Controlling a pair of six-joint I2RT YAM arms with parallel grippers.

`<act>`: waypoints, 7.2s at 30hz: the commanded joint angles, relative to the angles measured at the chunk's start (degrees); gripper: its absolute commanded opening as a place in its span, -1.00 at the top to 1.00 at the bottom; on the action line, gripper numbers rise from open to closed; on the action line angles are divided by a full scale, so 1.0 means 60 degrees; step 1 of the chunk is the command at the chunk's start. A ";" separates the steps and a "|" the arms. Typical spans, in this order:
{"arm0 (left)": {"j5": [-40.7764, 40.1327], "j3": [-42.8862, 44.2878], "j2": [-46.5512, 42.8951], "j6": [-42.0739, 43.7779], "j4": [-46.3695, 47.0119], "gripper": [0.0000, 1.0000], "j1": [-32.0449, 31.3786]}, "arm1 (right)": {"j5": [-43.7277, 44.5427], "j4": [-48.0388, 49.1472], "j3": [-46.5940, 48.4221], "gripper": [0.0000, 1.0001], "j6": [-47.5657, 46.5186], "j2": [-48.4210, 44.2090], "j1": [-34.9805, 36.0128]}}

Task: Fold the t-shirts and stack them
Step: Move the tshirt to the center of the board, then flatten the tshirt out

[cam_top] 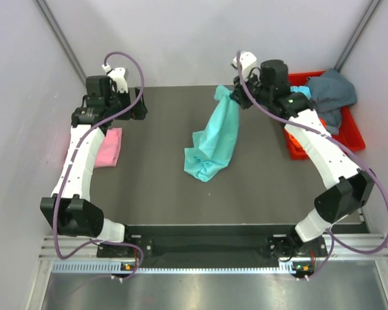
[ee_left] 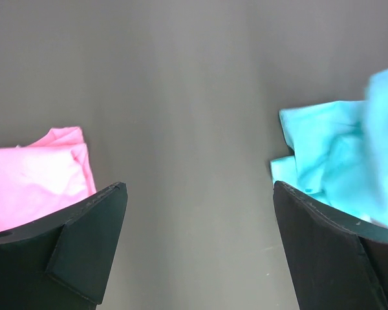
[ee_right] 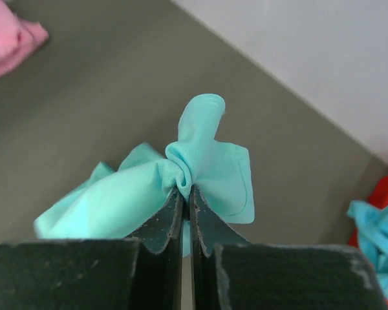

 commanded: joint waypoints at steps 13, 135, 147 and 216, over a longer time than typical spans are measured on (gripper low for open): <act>0.2442 -0.1066 -0.0160 -0.0907 0.0231 -0.96 0.0066 | -0.0223 -0.0967 -0.6486 0.99 -0.1044 -0.4091 0.0148; 0.3424 -0.1814 -0.0790 -0.1670 0.0598 -0.86 0.2072 | 0.2765 0.0379 0.0469 0.07 0.0127 0.3184 0.1818; 0.3409 -0.1696 -0.0760 -0.1625 0.0494 -0.86 0.2131 | 0.2750 0.0218 0.1305 0.04 -0.0004 0.5779 0.1584; 0.4332 -0.2312 -0.0438 -0.2622 0.1476 -0.81 0.2321 | 0.4303 0.1199 -0.0446 1.00 -0.2306 0.0579 0.0018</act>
